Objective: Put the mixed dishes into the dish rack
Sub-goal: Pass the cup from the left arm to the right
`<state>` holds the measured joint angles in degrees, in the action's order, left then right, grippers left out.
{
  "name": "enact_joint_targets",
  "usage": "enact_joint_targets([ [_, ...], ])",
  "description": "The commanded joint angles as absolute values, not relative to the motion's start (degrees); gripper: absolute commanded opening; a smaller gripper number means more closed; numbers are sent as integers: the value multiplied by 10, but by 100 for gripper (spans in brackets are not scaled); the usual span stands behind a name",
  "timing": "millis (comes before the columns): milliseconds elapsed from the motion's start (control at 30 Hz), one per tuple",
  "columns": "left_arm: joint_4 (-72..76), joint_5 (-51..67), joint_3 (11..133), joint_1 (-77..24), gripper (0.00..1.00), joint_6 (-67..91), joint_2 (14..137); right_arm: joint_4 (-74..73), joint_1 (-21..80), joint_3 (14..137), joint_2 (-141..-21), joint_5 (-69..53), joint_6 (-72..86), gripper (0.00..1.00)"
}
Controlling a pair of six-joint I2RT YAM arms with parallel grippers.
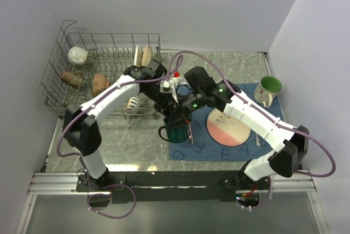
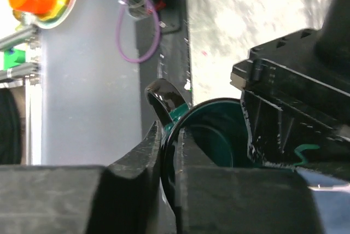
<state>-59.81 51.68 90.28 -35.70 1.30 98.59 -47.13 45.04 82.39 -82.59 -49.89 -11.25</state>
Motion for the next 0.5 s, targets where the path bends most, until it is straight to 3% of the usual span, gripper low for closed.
enact_joint_targets([
  [0,-575,627,976,-353,1,6,1011,-457,464,790,-821,-501,-95,0],
  [167,-553,610,962,-352,3,19,1001,-418,462,768,-789,-458,-75,0],
  [200,-548,587,962,-352,19,28,998,-409,461,759,-784,-449,-70,0],
  [233,-544,581,961,-348,25,33,992,-384,462,755,-777,-440,-56,0],
  [267,-541,576,962,-346,37,39,991,-374,461,752,-763,-421,-51,0],
  [333,-529,552,964,-338,70,54,983,-340,459,744,-748,-398,-32,0],
  [367,-516,548,962,-336,76,66,980,-333,456,745,-735,-380,-27,0],
  [433,-497,514,966,-325,99,83,968,-317,444,749,-722,-368,-12,0],
  [467,-488,508,966,-321,99,103,963,-302,439,751,-710,-363,-7,0],
])
